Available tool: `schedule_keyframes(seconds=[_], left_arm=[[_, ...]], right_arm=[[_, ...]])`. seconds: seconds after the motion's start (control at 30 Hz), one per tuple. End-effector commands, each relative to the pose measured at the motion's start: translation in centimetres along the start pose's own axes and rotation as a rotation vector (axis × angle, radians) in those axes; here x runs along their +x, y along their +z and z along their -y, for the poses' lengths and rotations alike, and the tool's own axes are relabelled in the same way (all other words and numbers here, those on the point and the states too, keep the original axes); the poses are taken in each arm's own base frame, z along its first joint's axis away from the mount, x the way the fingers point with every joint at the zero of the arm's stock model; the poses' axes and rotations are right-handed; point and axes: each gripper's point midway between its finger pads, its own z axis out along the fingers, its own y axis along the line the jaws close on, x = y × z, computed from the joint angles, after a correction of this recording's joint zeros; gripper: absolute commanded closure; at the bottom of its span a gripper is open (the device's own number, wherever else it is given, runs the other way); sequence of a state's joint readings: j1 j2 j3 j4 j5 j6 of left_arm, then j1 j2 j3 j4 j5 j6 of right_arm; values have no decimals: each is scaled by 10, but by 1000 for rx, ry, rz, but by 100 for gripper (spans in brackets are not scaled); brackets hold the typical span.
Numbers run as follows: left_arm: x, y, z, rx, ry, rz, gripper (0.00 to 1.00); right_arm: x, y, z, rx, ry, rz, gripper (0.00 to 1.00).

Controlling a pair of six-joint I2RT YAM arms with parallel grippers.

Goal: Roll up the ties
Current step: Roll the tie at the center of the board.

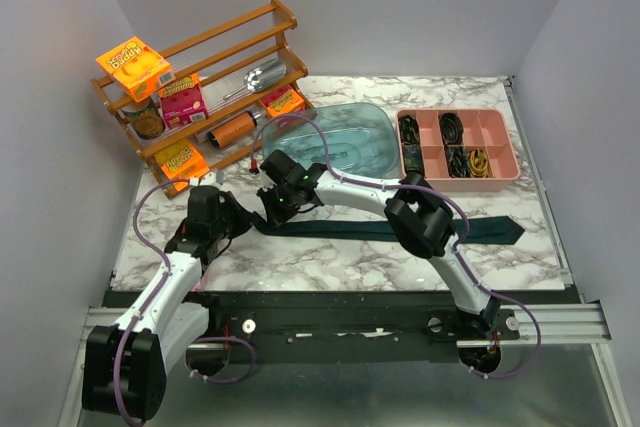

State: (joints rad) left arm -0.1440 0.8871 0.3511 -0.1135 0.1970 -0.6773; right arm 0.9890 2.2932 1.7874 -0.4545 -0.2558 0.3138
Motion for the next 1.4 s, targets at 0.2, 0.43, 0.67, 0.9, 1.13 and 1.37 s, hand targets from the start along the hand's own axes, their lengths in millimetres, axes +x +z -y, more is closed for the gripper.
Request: schedule_keyframes(seconds=[0.2, 0.43, 0.67, 0.9, 1.13, 1.37], left_arm=[[-17, -5, 33, 129, 12, 44, 100], [-11, -4, 46, 200, -17, 48, 100], [-10, -3, 51, 213, -21, 52, 100], [-11, -6, 58, 240, -13, 58, 100], [-4, -3, 65, 258, 46, 22, 100], [1, -4, 60, 192, 83, 29, 100]], right_arm=[[32, 17, 13, 50, 60, -77, 100], [37, 15, 12, 36, 131, -22, 100], [33, 16, 8, 12, 172, 25, 100], [39, 21, 8, 2, 188, 4, 100], [34, 17, -1, -43, 172, 4, 99], [19, -2, -8, -60, 167, 26, 100]])
